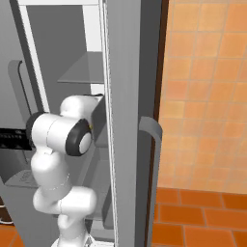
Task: Place one lemon and one fish in each tupperware on the nearby counter, to pack two identical lunches.
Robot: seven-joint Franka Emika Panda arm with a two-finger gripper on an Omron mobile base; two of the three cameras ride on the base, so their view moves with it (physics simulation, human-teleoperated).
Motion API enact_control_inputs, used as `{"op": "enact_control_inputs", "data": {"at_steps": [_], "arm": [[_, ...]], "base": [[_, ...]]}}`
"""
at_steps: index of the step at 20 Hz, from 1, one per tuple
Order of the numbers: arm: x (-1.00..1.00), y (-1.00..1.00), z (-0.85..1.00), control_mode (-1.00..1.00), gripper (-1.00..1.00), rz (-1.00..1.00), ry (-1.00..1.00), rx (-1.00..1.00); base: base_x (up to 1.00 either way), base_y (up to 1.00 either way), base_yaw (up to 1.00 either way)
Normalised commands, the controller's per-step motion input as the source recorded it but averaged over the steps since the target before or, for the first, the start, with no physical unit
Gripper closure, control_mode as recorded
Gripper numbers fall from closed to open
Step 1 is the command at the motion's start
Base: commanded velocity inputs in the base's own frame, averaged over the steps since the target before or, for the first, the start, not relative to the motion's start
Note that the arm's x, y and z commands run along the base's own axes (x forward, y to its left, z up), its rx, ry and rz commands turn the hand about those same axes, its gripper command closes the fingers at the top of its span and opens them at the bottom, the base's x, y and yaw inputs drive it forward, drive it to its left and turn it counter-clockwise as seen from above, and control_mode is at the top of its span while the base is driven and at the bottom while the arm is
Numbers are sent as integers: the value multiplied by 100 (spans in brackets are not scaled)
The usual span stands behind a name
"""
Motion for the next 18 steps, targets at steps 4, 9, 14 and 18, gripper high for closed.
{"op": "enact_control_inputs", "data": {"at_steps": [4, 9, 14, 18], "arm": [[31, 0, -52, -100, -100, 7, 15, 0], [-9, 0, -82, -100, 100, 3, 22, -3], [-44, 4, -68, -100, 100, 3, 9, -3], [-99, 25, -46, -100, 100, 11, -10, -9]], "base": [[0, 0, 0], [0, 0, 0], [0, 0, 0], [0, 0, 0]]}}
